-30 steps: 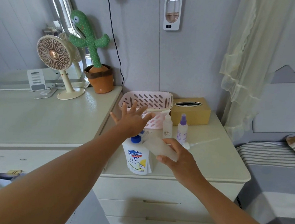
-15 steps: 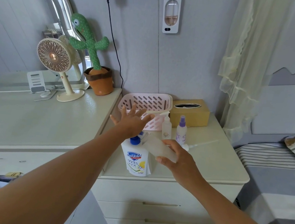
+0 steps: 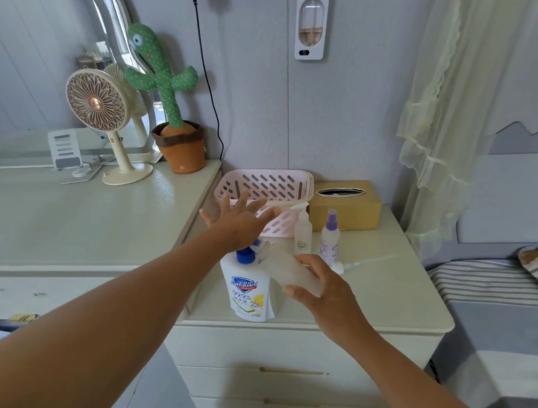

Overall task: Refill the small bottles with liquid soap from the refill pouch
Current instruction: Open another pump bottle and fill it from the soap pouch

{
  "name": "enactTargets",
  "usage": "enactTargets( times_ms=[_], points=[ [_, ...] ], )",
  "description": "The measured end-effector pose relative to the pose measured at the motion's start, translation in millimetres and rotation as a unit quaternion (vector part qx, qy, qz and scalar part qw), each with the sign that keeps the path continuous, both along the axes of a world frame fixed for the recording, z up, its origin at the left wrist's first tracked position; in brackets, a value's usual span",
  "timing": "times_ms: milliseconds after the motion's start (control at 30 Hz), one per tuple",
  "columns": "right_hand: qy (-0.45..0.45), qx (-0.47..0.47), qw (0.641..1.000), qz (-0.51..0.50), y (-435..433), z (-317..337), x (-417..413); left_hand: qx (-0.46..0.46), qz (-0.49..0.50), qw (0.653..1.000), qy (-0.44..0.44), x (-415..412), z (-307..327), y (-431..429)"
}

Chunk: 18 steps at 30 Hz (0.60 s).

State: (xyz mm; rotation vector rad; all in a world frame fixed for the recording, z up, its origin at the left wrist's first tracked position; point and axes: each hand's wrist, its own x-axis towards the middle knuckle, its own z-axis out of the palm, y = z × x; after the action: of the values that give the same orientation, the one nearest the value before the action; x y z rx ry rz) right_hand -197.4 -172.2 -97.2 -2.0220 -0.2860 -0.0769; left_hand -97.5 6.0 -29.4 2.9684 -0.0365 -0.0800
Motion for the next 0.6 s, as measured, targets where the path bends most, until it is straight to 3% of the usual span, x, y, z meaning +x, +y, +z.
enactTargets(
  times_ms=[600],
  points=[
    [-0.002,-0.003,1.000,-0.001,-0.9,1.2,0.1,0.013,-0.001,1.000,-0.003,1.1,1.0,0.3]
  ],
)
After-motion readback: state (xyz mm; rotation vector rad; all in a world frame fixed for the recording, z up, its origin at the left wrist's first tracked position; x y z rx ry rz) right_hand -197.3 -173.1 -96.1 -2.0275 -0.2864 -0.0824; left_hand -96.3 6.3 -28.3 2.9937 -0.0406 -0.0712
